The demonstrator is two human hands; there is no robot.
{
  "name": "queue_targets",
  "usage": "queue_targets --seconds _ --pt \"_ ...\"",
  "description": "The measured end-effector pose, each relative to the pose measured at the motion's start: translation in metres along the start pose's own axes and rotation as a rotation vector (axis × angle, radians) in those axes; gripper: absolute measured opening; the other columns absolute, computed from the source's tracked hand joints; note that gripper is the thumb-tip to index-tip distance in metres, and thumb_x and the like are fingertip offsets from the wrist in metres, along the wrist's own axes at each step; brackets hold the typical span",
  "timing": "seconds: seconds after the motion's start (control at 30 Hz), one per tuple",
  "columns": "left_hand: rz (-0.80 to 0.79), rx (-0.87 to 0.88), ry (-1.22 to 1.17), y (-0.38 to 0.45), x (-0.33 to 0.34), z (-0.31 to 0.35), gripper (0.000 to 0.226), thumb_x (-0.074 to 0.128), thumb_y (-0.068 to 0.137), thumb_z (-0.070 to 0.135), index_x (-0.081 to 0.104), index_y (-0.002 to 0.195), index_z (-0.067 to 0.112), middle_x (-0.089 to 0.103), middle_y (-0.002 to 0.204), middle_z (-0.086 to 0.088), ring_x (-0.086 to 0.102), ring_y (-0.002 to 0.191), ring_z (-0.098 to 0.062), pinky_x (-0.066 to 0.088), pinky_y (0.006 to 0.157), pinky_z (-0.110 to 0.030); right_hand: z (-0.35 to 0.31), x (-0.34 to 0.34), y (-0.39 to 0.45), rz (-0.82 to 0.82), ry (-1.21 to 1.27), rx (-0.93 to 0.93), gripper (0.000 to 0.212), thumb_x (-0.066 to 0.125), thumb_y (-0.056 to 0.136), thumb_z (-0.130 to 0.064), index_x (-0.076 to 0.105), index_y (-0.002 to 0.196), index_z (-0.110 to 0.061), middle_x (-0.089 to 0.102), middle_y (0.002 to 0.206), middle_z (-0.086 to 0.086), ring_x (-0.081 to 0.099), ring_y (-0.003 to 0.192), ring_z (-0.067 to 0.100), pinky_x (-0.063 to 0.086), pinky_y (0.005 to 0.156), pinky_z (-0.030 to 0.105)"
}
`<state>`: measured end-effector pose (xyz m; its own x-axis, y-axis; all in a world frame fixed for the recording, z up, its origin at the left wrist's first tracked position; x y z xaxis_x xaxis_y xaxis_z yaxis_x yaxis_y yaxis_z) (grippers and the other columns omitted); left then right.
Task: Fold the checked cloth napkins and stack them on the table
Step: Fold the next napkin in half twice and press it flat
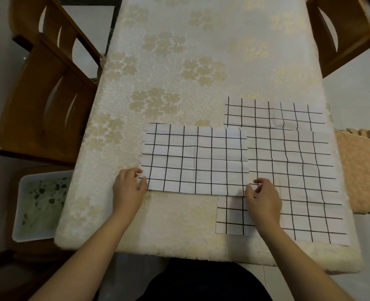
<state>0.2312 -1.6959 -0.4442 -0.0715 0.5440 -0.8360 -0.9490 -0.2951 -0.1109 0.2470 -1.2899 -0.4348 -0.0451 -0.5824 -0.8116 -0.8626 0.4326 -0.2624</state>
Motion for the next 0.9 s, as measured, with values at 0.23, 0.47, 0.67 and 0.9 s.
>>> queue_targets --seconds 0.23,0.47,0.67,0.9 --pt "-0.145 0.544 0.228 -0.004 0.061 0.074 0.048 0.038 0.095 0.029 0.049 0.139 0.012 0.053 0.14 -0.006 0.044 0.132 -0.023 0.035 0.109 -0.041 -0.101 0.072 -0.014 -0.04 -0.178 -0.631 0.043 0.048 0.097 -0.021 0.05 0.139 -0.011 0.056 0.135 0.01 0.049 0.127 0.027 0.037 0.107 0.041" --pt "-0.294 0.567 0.468 0.012 0.096 0.076 0.062 0.025 0.1 0.046 0.022 0.154 0.015 0.023 0.161 0.0 0.019 0.148 -0.018 0.013 0.119 -0.041 -0.126 0.148 -0.012 -0.288 -0.407 -0.773 0.059 0.021 0.102 -0.04 0.012 0.156 -0.015 0.008 0.163 0.001 0.005 0.151 0.016 0.0 0.121 0.034" --pt "-0.299 0.439 0.561 0.017 0.093 0.057 0.082 0.024 0.091 0.071 0.004 0.157 0.027 -0.004 0.164 0.003 -0.004 0.151 -0.021 0.001 0.119 -0.051 -0.103 0.133 0.011 -0.238 -0.53 -0.714 0.075 0.02 0.096 -0.066 0.007 0.157 -0.025 -0.001 0.164 -0.003 -0.003 0.151 0.016 0.001 0.121 0.044" --pt "-0.325 0.322 0.576 0.012 0.071 0.024 0.1 0.017 0.079 0.086 -0.01 0.155 0.027 -0.023 0.161 -0.005 -0.024 0.147 -0.025 -0.004 0.118 -0.056 -0.059 0.085 0.053 -0.206 -0.61 -0.599 0.076 0.013 0.093 -0.071 -0.008 0.155 -0.033 -0.015 0.163 -0.005 -0.017 0.149 0.014 -0.009 0.121 0.041"
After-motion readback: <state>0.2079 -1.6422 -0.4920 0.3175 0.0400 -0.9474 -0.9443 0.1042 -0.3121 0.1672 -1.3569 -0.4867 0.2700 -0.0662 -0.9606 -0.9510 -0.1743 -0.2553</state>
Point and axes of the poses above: each hand's wrist, its own y-axis towards the middle knuckle, its own x-axis out of the palm, z = x × y, the point moved 8 cm from there along y, towards the middle knuckle
